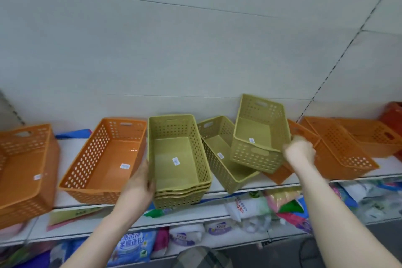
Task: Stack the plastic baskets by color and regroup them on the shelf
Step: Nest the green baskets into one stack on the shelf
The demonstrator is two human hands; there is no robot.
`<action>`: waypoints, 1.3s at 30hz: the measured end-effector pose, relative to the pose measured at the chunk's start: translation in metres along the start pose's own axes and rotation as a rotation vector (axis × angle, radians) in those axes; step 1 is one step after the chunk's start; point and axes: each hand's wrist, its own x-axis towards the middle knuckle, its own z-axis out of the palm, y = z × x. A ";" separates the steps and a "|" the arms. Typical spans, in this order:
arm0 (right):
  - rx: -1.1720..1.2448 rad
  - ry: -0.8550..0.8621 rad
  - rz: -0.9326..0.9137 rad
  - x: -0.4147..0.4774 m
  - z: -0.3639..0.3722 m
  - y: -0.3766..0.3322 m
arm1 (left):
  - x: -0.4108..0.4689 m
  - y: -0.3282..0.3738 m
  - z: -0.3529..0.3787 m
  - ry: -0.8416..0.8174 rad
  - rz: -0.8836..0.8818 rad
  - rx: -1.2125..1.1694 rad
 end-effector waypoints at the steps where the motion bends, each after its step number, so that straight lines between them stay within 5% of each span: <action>1: 0.020 0.018 -0.033 -0.006 0.000 -0.003 | -0.003 0.002 0.000 0.013 0.007 -0.010; 12: 0.143 -0.127 -0.585 -0.095 0.026 -0.086 | -0.020 -0.012 -0.003 -0.017 0.074 -0.086; 23: -0.026 -0.248 -0.706 -0.125 0.073 -0.086 | -0.027 -0.021 0.001 -0.003 0.065 -0.101; 27: -0.164 -0.344 -0.601 -0.122 0.093 -0.090 | -0.025 -0.026 0.005 0.031 0.067 -0.115; 39: -0.056 -0.259 -0.656 -0.111 0.128 -0.085 | -0.025 -0.020 0.008 0.037 0.113 -0.022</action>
